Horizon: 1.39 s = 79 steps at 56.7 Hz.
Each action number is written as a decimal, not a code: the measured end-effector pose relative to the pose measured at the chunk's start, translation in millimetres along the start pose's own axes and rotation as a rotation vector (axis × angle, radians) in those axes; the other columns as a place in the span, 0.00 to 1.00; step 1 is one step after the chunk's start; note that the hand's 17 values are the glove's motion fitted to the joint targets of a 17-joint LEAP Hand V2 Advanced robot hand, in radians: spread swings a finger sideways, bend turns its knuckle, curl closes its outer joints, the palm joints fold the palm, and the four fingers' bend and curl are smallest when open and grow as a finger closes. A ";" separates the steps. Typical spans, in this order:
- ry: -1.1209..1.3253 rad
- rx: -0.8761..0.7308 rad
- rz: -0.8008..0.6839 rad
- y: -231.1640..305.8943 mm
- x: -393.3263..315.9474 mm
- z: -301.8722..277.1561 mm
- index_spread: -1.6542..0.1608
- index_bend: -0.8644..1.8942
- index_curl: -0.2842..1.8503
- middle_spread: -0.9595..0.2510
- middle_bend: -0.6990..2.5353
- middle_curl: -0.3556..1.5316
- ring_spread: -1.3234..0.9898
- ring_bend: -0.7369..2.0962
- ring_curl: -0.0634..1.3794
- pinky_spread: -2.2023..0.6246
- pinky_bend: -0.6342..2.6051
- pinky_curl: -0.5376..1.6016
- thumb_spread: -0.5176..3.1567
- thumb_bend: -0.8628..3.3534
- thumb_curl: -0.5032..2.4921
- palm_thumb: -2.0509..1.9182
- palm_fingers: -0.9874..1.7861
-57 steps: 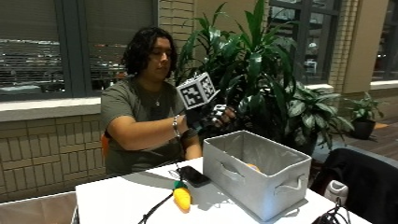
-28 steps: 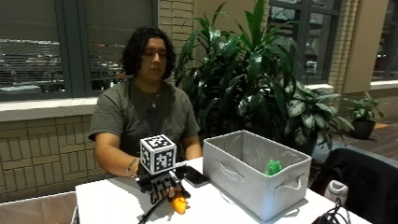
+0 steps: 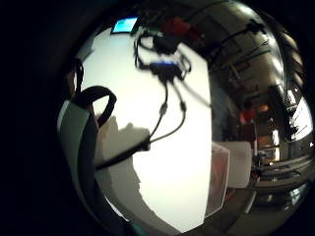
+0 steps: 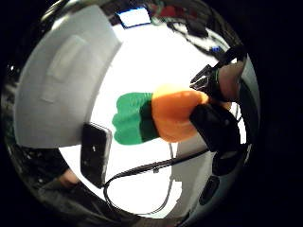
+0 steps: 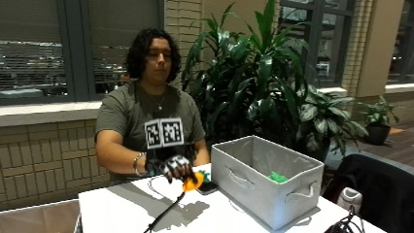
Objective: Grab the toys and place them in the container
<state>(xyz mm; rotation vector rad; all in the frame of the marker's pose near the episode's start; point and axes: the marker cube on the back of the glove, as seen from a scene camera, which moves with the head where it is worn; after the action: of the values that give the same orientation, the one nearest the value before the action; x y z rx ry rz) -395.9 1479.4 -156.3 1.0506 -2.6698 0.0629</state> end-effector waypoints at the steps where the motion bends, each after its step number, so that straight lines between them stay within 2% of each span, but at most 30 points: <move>1: -0.014 0.032 -0.001 -3.8 -1.2 -11.2 0.66 0.59 0.39 0.20 0.66 0.90 0.28 0.87 0.73 0.61 0.66 0.61 0.57 0.27 0.23 0.58 0.59; 10: -0.155 0.190 -0.035 -31.5 -43.5 -131.9 0.67 0.60 0.40 0.20 0.68 0.92 0.27 0.86 0.75 0.60 0.67 0.63 0.57 0.27 0.23 0.58 0.58; 16: -0.213 0.221 -0.123 -73.6 -84.9 -180.8 0.68 0.61 0.40 0.20 0.69 0.93 0.27 0.86 0.77 0.60 0.68 0.65 0.57 0.27 0.23 0.57 0.57; 23: -0.251 0.184 -0.162 -114.6 -125.7 -190.8 0.69 0.62 0.40 0.21 0.70 0.94 0.27 0.86 0.78 0.60 0.68 0.66 0.57 0.27 0.23 0.58 0.56; 34: -0.227 0.150 -0.150 -136.2 -167.6 -180.8 0.69 0.62 0.40 0.22 0.71 0.95 0.27 0.86 0.79 0.60 0.68 0.67 0.57 0.28 0.22 0.58 0.56; 39: -0.217 0.077 -0.140 -132.6 -161.8 -170.2 0.69 0.59 0.39 0.22 0.67 0.95 0.27 0.87 0.80 0.60 0.70 0.68 0.57 0.28 0.22 0.57 0.48; 41: -0.216 0.063 -0.147 -126.8 -154.2 -166.7 0.69 0.56 0.39 0.23 0.66 0.93 0.28 0.87 0.79 0.60 0.70 0.68 0.56 0.28 0.22 0.57 0.48; 42: -0.212 0.061 -0.149 -122.8 -149.3 -165.5 0.68 0.51 0.37 0.24 0.65 0.90 0.29 0.86 0.77 0.60 0.70 0.67 0.56 0.27 0.22 0.57 0.45; 49: -0.202 0.056 -0.166 -82.8 -109.4 -160.7 0.67 0.45 0.34 0.30 0.54 0.79 0.34 0.81 0.67 0.62 0.65 0.60 0.54 0.26 0.22 0.55 0.44; 58: -0.268 -0.052 -0.169 -10.5 -54.5 -139.0 0.66 0.43 0.33 0.37 0.43 0.69 0.38 0.73 0.56 0.64 0.61 0.53 0.50 0.23 0.22 0.53 0.45; 68: -0.333 -0.201 -0.213 83.0 -16.9 -99.5 0.66 0.46 0.34 0.46 0.38 0.63 0.41 0.64 0.48 0.68 0.54 0.48 0.48 0.21 0.22 0.51 0.39; 79: -0.368 -0.276 -0.225 148.3 -0.4 -79.6 0.67 0.44 0.34 0.55 0.35 0.58 0.42 0.60 0.43 0.72 0.51 0.45 0.46 0.19 0.23 0.50 0.39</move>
<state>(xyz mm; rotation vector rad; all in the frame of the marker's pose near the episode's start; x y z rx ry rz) -477.1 1599.8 -71.2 1.3650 -2.7352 -0.5793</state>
